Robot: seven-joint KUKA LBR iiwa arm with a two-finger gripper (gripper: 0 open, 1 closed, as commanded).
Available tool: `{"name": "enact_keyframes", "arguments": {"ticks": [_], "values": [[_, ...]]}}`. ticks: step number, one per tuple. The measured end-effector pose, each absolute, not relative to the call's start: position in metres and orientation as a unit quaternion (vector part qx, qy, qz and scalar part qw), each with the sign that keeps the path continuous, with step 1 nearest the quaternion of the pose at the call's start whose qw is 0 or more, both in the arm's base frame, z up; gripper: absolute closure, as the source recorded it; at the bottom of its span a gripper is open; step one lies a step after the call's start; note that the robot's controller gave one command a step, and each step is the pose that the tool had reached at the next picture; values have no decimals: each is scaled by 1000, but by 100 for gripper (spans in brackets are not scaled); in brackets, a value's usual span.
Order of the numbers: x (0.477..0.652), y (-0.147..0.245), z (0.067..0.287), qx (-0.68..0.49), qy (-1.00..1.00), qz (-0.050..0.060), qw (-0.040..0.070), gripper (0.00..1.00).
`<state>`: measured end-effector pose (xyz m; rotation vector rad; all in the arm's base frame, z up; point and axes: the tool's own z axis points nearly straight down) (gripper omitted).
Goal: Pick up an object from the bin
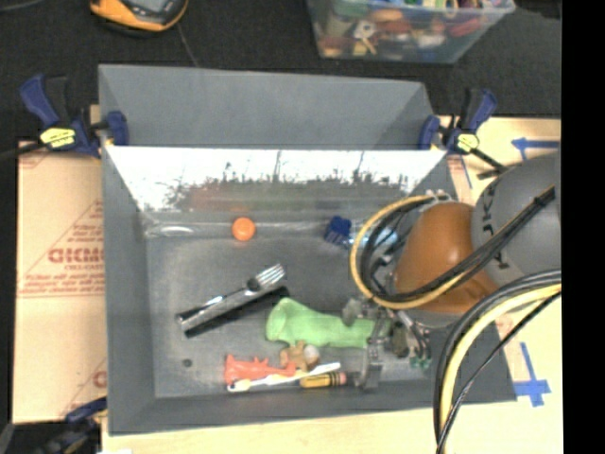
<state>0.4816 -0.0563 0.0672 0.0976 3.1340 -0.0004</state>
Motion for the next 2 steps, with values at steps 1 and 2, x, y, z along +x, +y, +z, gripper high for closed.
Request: {"name": "enact_keyframes", "arguments": {"ticks": [1,2], "values": [[493,-57,138,7,1000,-4,10,0],[479,-20,99,-35,999,0,0,0]]}}
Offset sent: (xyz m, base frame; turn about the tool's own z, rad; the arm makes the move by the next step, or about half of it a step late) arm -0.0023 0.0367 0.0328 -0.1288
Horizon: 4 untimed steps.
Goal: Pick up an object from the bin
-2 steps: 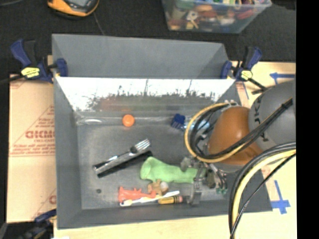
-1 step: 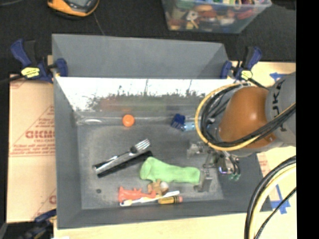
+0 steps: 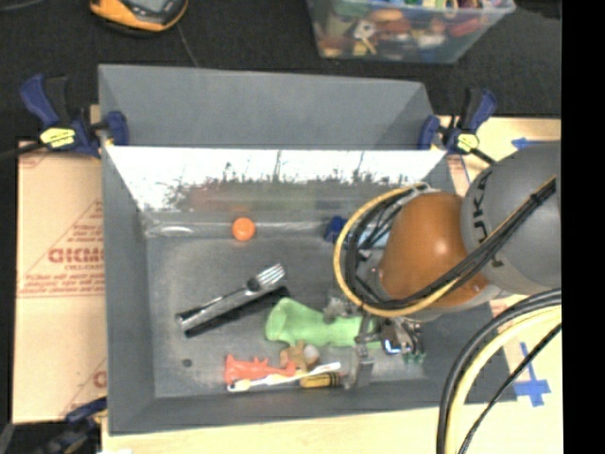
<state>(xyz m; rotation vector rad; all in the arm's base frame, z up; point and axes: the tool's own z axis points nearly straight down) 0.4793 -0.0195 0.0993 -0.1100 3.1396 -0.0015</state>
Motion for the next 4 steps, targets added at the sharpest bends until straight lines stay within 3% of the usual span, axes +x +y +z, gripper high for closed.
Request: {"name": "enact_keyframes", "arguments": {"ticks": [1,2,3,4], "values": [[475,-22,72,34,999,-4,13,0],[485,-8,74,125,992,0,2,100],[485,-8,74,124,992,0,2,100],[483,-9,93,123,992,-1,1,100]]}}
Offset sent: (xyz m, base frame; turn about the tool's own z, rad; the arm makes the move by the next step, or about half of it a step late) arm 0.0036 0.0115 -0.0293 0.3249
